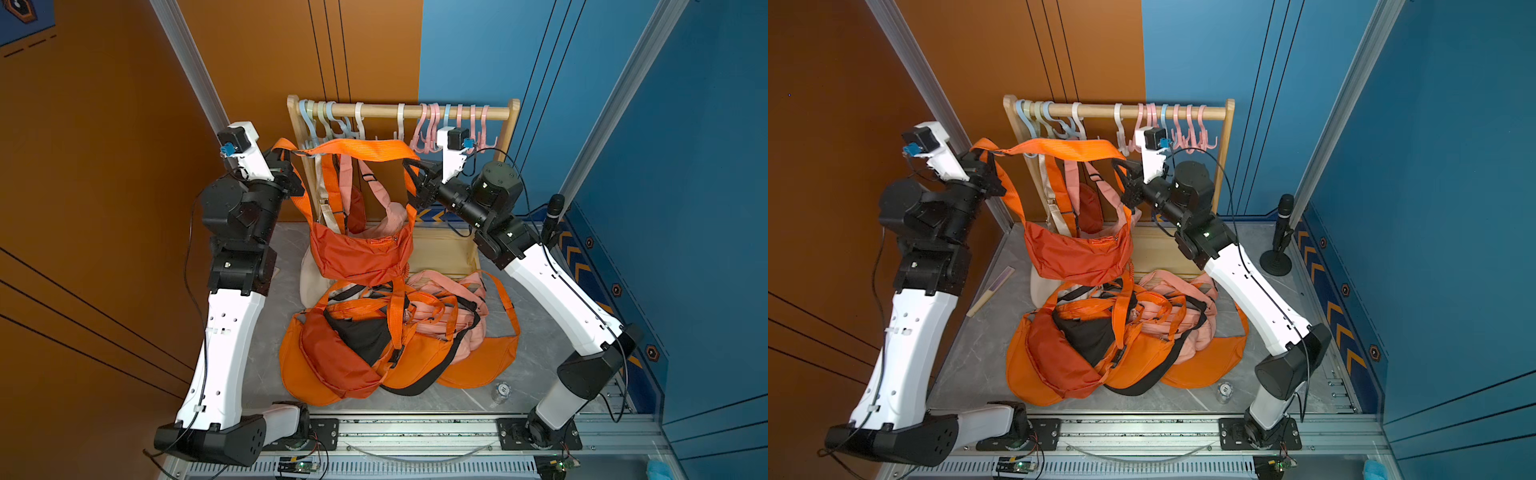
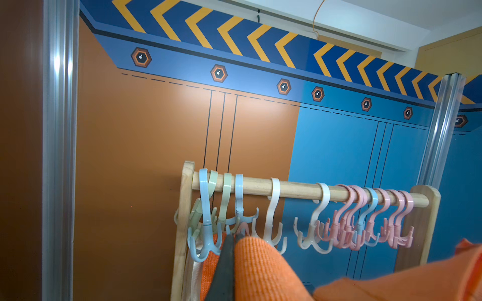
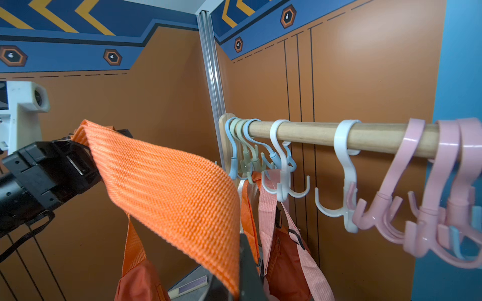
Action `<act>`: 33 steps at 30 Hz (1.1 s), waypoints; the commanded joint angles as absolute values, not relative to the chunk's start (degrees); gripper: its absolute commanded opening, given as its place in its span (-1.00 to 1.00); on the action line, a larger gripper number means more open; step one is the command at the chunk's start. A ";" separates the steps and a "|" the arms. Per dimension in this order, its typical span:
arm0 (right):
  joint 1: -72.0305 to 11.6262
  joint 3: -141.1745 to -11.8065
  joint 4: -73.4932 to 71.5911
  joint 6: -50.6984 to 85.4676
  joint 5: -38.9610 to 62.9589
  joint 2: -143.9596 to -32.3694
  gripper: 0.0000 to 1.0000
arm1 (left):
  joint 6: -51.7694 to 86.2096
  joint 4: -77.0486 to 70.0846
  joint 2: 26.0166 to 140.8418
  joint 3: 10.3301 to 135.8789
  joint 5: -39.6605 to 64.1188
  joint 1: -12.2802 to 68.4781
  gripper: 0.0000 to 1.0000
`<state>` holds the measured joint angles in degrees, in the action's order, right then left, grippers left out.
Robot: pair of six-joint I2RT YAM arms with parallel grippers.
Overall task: Take the bag off the hook
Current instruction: Place the bag inside the bag.
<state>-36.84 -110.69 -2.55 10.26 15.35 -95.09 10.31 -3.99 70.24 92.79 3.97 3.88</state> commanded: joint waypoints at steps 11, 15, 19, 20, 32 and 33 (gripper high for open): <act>-49.62 -99.80 0.59 1.08 13.19 -80.76 -1.00 | 5.33 3.18 51.74 83.10 -1.34 4.04 -1.00; -53.43 -96.69 0.87 -0.15 12.40 -78.11 -1.00 | 2.55 7.04 45.85 80.60 -5.33 4.20 -1.00; -57.52 -93.69 2.50 -1.86 10.37 -76.04 -1.00 | -2.09 12.27 39.95 78.43 -12.05 6.46 -1.00; -58.17 -92.33 1.99 -1.69 10.09 -75.51 -1.00 | -3.46 13.71 38.79 78.17 -14.46 7.21 -1.00; -66.51 -74.90 -7.75 1.69 3.71 -70.62 -1.00 | -16.67 18.72 25.48 68.55 -35.70 12.54 -1.00; -66.52 -73.41 -8.11 1.99 3.05 -70.56 -1.00 | -18.05 19.17 25.12 67.73 -36.39 13.22 -1.00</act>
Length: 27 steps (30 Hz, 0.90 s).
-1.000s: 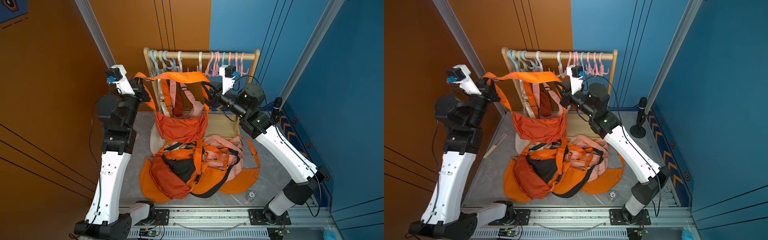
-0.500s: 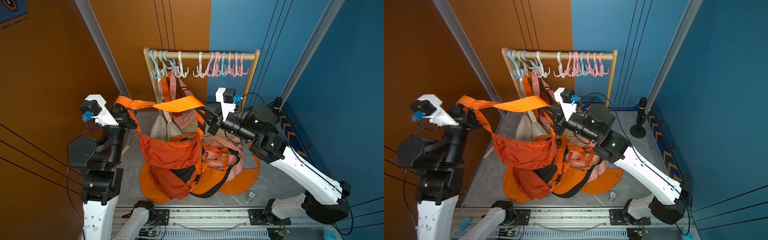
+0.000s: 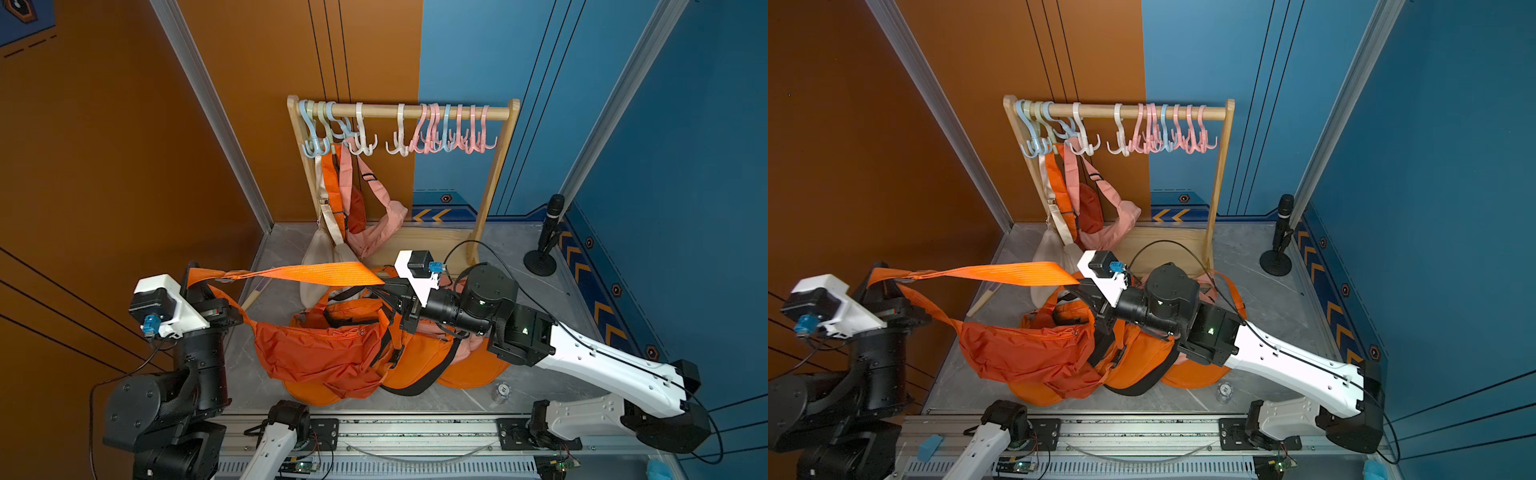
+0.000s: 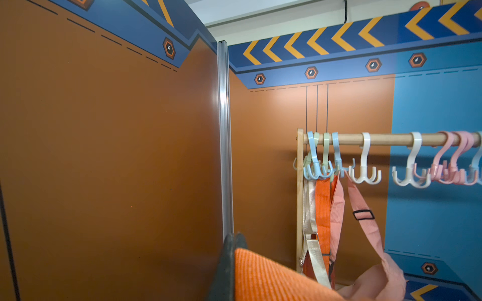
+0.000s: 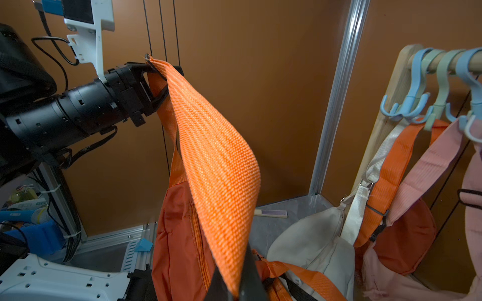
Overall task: Take the bag off the hook
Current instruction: Place the bag inside the bag.
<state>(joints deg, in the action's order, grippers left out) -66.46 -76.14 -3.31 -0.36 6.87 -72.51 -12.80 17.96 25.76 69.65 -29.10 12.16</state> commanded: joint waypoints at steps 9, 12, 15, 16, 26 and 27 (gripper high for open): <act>-64.31 -63.11 -10.30 5.55 -3.84 -69.12 -1.00 | -17.76 21.02 29.27 61.29 -36.93 18.70 -1.00; -62.22 -59.27 -10.37 8.80 -7.73 -68.43 -1.00 | -14.04 19.62 32.57 56.45 -34.48 18.54 -1.00; -60.05 -55.14 -10.64 11.14 -10.53 -68.00 -1.00 | -12.19 17.31 36.36 53.67 -33.25 18.27 -1.00; -59.17 -53.64 -11.40 11.92 -10.88 -68.02 -1.00 | -11.44 16.26 37.54 52.97 -32.68 18.14 -1.00; -49.50 -43.11 -22.15 18.02 -5.89 -73.71 -1.00 | -0.51 7.37 53.97 49.71 -25.78 18.52 -1.00; -49.08 -42.45 -23.33 18.02 -5.63 -74.31 -1.00 | -0.04 6.15 55.63 49.38 -25.86 18.88 -1.00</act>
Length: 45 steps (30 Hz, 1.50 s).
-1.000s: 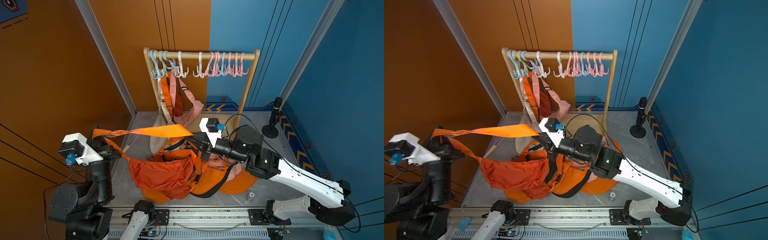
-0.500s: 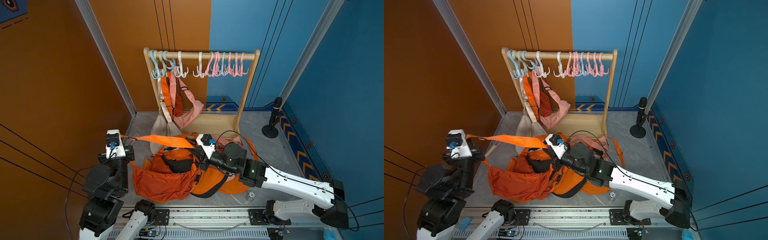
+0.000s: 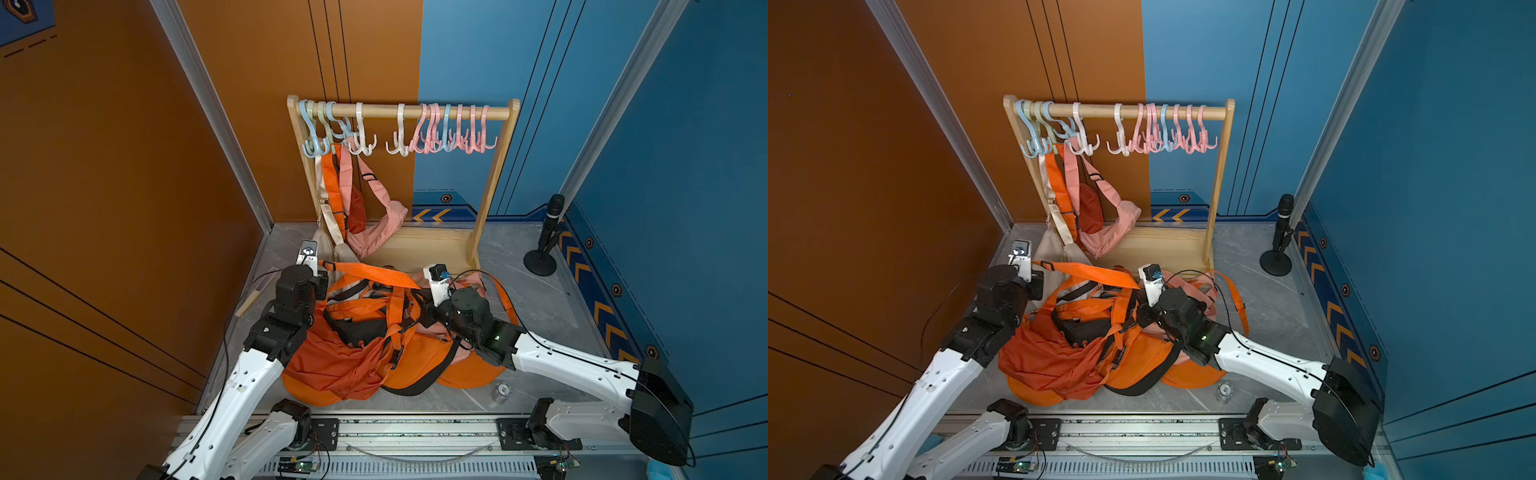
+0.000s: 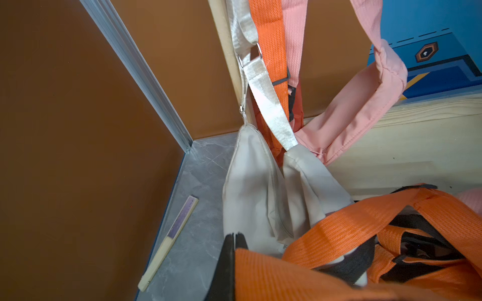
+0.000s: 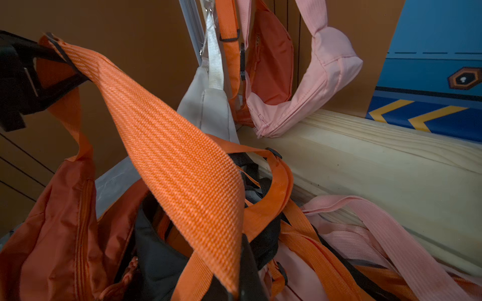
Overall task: Take the bag off the hook
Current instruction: Place the bag inside the bag.
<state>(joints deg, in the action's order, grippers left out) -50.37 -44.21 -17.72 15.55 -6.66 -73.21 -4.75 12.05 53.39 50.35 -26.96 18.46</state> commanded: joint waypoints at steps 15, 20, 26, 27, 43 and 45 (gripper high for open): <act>-36.53 -40.61 -31.25 27.40 -0.26 -84.66 -0.70 | 6.38 -2.46 75.91 49.22 -28.64 23.54 -0.31; -35.44 -40.15 -30.41 27.51 -0.51 -84.05 -0.12 | 8.20 -2.28 75.85 48.96 -27.86 23.90 0.23; -35.38 -40.56 -29.27 27.50 0.09 -82.18 0.52 | 8.44 -0.97 71.55 49.66 -28.06 24.06 0.64; -35.41 -40.73 -28.61 27.13 0.19 -81.58 0.63 | 8.34 -0.71 70.40 49.65 -28.15 23.99 0.70; -36.65 -44.93 -19.32 21.09 -2.77 -72.36 1.00 | 6.94 2.44 61.30 57.52 -15.75 15.96 0.76; -36.58 -46.52 -18.82 19.87 -2.19 -72.76 1.00 | 6.68 1.23 64.30 61.53 -13.04 14.99 0.51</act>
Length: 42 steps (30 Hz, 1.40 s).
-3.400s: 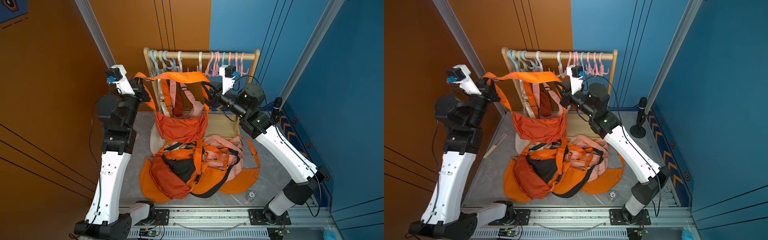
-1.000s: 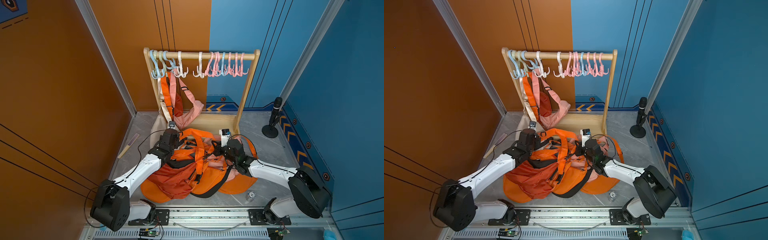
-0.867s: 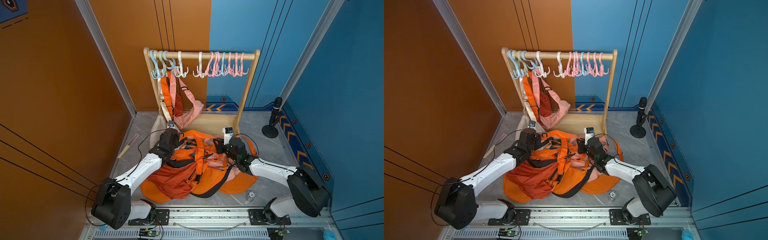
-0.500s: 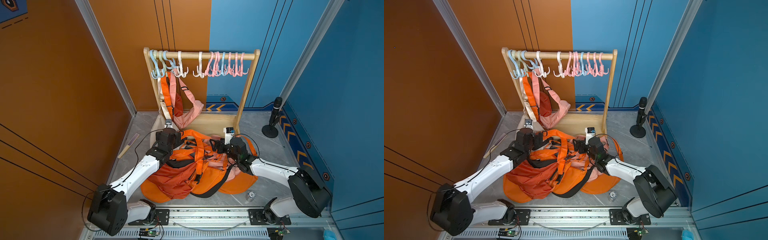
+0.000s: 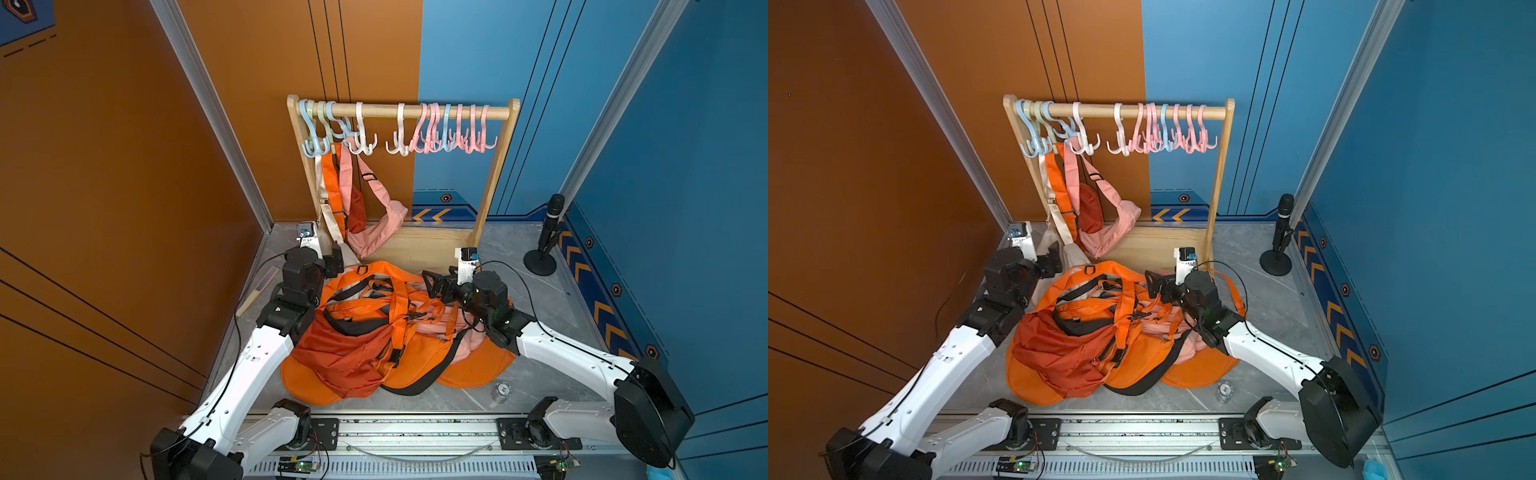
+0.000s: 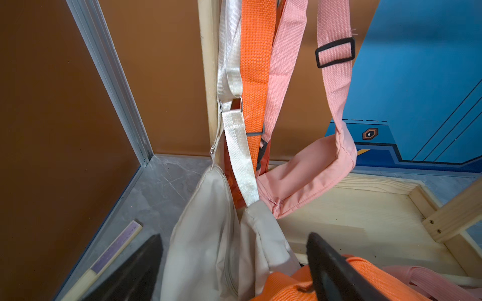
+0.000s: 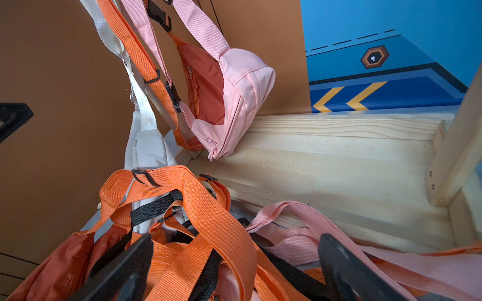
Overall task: Take the bag off the hook
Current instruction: Place the bag inside the bag, then pick up the bag from the hook.
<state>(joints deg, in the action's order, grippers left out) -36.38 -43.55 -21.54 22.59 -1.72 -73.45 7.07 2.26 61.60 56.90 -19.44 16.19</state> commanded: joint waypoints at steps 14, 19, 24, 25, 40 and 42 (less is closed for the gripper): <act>-35.23 -67.38 -16.31 12.72 9.25 -86.63 0.80 | 7.16 -9.36 81.54 74.97 -1.55 14.55 -0.08; -34.93 -68.80 -16.53 13.62 11.02 -88.59 0.78 | 5.80 -10.55 89.38 82.32 -3.34 15.29 -0.08; -34.74 -68.80 -16.87 13.81 11.95 -88.94 0.81 | 5.02 -12.63 95.86 87.11 -7.71 14.94 0.21; -34.79 -68.76 -16.94 13.83 12.12 -89.02 0.81 | 5.01 -12.82 97.03 88.24 -8.12 14.61 0.30; -33.71 -71.33 -17.61 12.50 15.21 -92.79 0.75 | 5.18 -12.77 112.17 100.61 -11.40 11.69 0.70; -33.00 -72.48 -17.33 12.95 16.02 -94.20 0.74 | 4.56 -12.98 112.67 101.20 -12.95 11.44 0.70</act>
<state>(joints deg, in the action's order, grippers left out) -33.91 -69.69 -17.47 13.63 14.26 -92.64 5.65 -11.94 112.33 98.85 -9.41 12.29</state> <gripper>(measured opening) 0.871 0.851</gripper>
